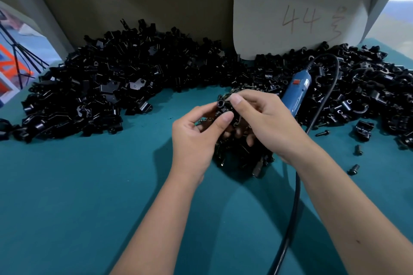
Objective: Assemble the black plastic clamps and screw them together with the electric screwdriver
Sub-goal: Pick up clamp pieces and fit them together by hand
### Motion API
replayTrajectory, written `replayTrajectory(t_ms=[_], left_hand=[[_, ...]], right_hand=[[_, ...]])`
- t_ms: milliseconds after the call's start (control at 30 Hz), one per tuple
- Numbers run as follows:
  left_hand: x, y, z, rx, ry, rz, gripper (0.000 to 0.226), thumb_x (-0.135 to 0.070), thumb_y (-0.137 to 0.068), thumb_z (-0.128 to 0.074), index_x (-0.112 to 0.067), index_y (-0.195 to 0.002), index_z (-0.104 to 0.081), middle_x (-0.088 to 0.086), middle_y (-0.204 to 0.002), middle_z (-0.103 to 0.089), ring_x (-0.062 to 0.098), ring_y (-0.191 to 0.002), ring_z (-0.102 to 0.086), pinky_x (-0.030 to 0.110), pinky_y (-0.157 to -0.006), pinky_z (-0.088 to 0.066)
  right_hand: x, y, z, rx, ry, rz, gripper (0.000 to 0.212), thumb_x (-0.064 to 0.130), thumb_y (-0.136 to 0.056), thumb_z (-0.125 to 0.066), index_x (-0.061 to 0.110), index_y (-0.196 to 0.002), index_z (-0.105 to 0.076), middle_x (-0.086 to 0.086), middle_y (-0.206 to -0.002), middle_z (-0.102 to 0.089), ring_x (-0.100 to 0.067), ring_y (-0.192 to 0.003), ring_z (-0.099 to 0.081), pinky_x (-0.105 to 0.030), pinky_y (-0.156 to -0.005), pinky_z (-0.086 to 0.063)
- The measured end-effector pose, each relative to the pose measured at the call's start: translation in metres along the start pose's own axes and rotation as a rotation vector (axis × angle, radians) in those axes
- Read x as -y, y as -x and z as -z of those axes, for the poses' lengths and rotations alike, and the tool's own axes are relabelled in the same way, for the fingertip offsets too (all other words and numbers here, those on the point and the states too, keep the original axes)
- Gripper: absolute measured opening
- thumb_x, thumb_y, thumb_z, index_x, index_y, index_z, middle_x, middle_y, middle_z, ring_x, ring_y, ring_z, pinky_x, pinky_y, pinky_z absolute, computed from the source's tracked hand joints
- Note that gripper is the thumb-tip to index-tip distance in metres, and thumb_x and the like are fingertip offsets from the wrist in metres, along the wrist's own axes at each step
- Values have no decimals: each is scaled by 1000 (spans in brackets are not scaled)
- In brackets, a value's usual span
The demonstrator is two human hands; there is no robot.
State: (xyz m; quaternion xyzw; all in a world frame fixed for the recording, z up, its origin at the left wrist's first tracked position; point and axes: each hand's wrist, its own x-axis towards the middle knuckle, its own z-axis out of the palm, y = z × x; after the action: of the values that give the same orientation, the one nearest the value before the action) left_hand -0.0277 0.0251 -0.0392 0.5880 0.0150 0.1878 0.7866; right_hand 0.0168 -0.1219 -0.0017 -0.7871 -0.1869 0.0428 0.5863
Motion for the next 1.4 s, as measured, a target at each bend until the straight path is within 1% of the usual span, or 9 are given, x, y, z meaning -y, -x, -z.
replayTrajectory(t_ms=[133,267,400,533,700,767,933,1233,1400], left_hand=[[-2,3,3,-9,81,88,29,-24,-79,-83,-14,-106,-81,11,-90,-79,20,-77,-75,23,-64,-55],[-2,1,5,-43,113,128,36,-21,-74,-83,-9,-107,-80,13,-96,-79,20,-81,-76,21,-68,-56],[-3,-1,8,-11,152,133,37,-14,-72,-83,-4,-108,-77,18,-100,-78,27,-80,-75,30,-78,-60],[-7,-3,11,-3,162,132,32,-15,-70,-82,-6,-99,-76,11,-94,-79,22,-78,-77,27,-76,-60],[-13,-7,23,85,195,236,47,-17,-73,-79,0,-116,-72,15,-110,-77,23,-98,-75,31,-89,-60],[-15,-8,25,71,185,235,40,-14,-72,-79,-2,-110,-74,14,-106,-78,22,-96,-75,30,-86,-61],[-18,-10,34,76,152,238,24,-12,-66,-83,-13,-91,-80,11,-96,-79,19,-87,-76,31,-84,-62],[-27,-14,51,138,120,225,26,-13,-71,-80,-11,-97,-77,7,-94,-78,17,-84,-75,28,-73,-61],[-28,-15,52,133,107,237,27,-13,-70,-81,-9,-96,-77,9,-94,-78,19,-83,-75,29,-77,-61]], right_hand=[[-4,1,-2,105,-201,37,15,16,-104,-64,12,-110,-77,-24,-92,-70,-19,-75,-66,-29,-50,-55],[-11,1,0,169,-237,47,22,4,-102,-64,13,-118,-76,-15,-100,-76,-24,-85,-71,-29,-56,-59],[-13,-2,3,135,-170,64,20,9,-96,-73,15,-115,-78,-11,-99,-79,-21,-83,-71,-28,-55,-59],[-14,-4,2,114,-122,108,16,14,-94,-76,15,-110,-80,-14,-94,-77,-21,-80,-70,-28,-54,-58],[-13,-5,3,82,-7,141,14,26,-93,-79,17,-104,-81,-17,-87,-74,-32,-73,-72,-41,-54,-62],[-12,-5,3,85,77,146,18,33,-92,-79,18,-101,-80,-10,-85,-74,-30,-63,-73,-52,-57,-62],[-10,-2,-2,116,149,132,14,30,-92,-80,17,-96,-77,-5,-82,-74,-23,-55,-73,-56,-63,-61],[-4,0,-21,138,125,175,10,29,-93,-79,24,-87,-73,4,-79,-76,-20,-56,-74,-39,-59,-60],[-4,2,-26,136,-43,79,4,21,-92,-81,22,-94,-77,2,-83,-78,-23,-61,-75,-51,-67,-64]])
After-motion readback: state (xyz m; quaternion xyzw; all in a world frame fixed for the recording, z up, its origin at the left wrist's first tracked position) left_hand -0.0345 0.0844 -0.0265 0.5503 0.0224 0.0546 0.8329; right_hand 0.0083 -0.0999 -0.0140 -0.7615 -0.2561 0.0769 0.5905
